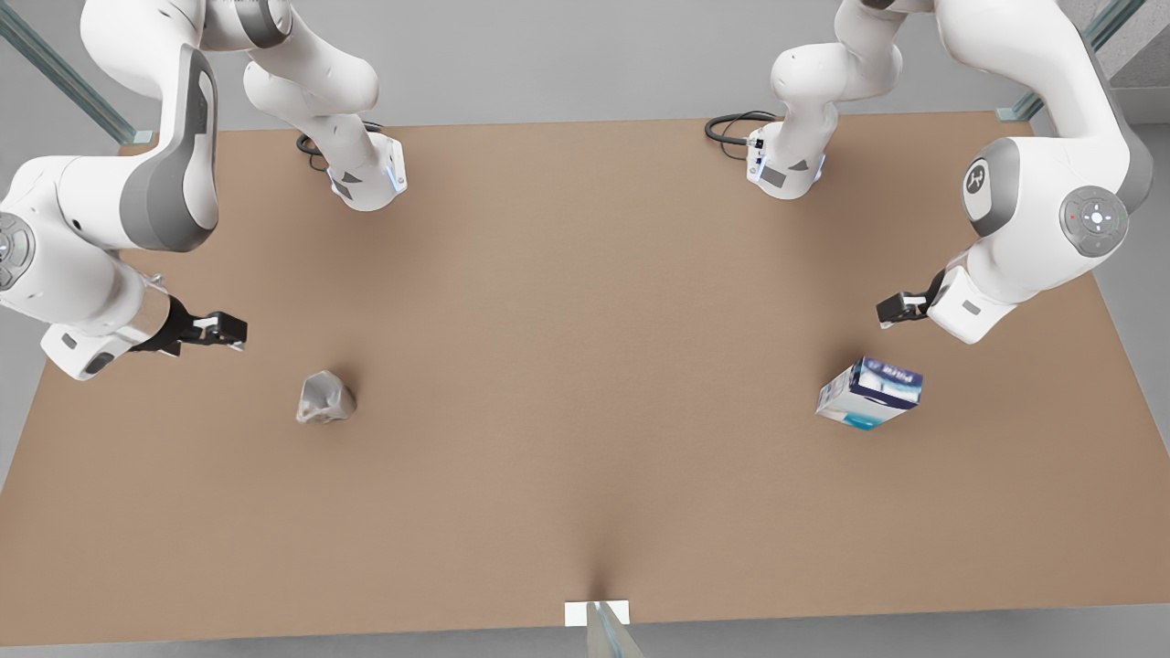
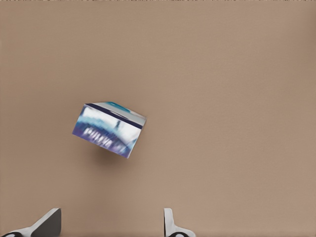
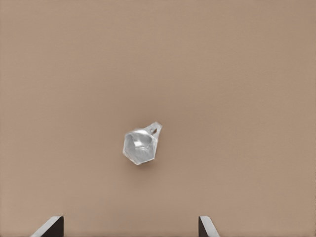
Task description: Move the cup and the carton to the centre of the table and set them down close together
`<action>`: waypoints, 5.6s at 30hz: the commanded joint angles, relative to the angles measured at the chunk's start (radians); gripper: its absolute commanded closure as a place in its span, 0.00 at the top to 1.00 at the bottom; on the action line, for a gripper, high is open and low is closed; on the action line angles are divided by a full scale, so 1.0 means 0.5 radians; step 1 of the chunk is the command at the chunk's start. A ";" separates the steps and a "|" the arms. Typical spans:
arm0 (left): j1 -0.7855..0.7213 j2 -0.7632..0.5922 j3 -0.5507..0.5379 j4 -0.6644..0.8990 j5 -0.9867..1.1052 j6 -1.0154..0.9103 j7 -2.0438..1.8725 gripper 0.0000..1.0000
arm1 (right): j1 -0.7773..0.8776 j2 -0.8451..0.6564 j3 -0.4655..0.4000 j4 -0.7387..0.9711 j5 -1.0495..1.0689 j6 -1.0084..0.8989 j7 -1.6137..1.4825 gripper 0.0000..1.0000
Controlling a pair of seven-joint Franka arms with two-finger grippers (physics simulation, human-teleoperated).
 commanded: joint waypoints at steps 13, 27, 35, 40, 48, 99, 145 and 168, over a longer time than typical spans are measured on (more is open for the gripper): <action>0.000 0.018 0.000 0.000 0.002 0.003 0.000 1.00 | 0.338 0.171 -0.007 -0.843 0.007 0.681 0.583 1.00; 0.000 0.024 0.000 0.000 -0.001 -0.003 0.003 1.00 | 0.007 0.072 -0.019 -1.227 0.003 1.184 0.657 1.00; -0.003 0.043 0.000 0.000 -0.001 -0.003 0.000 1.00 | -0.018 0.170 -0.013 -1.267 0.003 1.423 0.666 1.00; -0.003 0.043 0.000 0.000 -0.001 -0.009 0.000 1.00 | -0.030 0.226 -0.013 -1.304 0.003 1.451 0.663 1.00; -0.003 0.067 0.000 0.000 -0.004 -0.006 -0.003 1.00 | -0.095 0.229 -0.013 -1.516 0.003 1.663 0.644 1.00; 0.009 0.448 0.120 -0.402 0.057 0.758 -1.580 1.00 | 0.813 0.499 0.073 -0.546 0.007 1.126 1.034 0.21; -0.074 0.436 0.169 -0.365 0.054 0.654 -1.746 0.62 | 1.399 1.637 0.076 0.696 0.169 1.448 2.000 1.00; -0.620 0.386 -0.328 -0.245 -0.035 0.641 -3.470 0.62 | -0.199 -0.004 0.091 0.231 0.093 0.018 0.237 1.00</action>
